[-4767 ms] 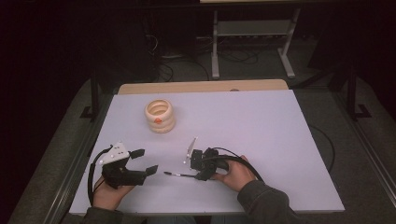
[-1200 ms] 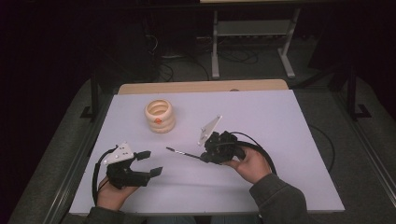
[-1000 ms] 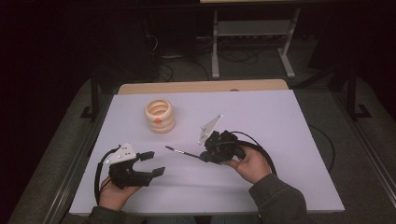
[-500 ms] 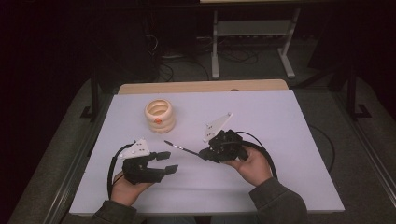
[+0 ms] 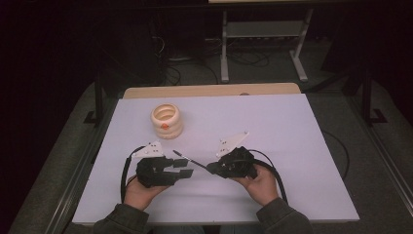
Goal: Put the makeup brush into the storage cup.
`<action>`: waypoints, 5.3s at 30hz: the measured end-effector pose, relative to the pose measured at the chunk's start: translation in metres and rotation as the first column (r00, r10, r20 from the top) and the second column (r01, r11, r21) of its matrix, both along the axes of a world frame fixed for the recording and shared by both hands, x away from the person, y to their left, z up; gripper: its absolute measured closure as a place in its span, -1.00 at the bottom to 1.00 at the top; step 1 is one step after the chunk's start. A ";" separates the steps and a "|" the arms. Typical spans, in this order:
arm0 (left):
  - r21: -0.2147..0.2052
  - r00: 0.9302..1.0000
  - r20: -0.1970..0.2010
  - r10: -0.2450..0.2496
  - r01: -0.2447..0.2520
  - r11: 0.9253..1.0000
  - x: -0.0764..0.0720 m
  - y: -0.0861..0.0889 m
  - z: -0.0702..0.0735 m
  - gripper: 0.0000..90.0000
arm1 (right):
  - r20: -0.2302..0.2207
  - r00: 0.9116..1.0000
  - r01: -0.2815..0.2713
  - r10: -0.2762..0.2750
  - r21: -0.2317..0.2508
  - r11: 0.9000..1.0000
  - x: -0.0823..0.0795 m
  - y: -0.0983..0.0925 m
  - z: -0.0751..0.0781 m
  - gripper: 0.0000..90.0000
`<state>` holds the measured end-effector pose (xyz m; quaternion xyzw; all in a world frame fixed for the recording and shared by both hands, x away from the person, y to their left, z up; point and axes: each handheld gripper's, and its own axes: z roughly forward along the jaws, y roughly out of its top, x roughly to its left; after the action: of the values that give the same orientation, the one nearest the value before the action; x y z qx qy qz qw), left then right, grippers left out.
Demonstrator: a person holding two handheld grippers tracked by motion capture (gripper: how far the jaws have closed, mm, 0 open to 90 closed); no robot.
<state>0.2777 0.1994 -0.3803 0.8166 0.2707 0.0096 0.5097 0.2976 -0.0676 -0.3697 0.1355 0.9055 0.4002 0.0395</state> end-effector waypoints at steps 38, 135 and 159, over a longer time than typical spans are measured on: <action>-0.077 0.997 -0.069 -0.030 0.024 0.997 0.011 -0.006 -0.008 0.55 | 0.045 0.999 -0.002 0.001 0.032 0.999 -0.007 0.008 -0.009 0.89; 0.150 0.998 -0.020 0.058 -0.055 0.987 0.047 0.011 0.050 0.91 | -0.053 0.943 0.330 -0.328 0.042 0.943 -0.006 -0.118 -0.024 -0.50; 0.163 0.994 -0.020 0.110 -0.105 0.981 0.062 0.023 0.071 0.91 | -0.050 0.936 0.351 -0.348 0.052 0.935 -0.007 -0.127 -0.022 -0.55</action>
<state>0.3397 0.2226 -0.3096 0.8395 0.3199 0.0473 0.4367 0.2908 -0.1948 -0.3913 0.3033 0.8552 0.4110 0.0876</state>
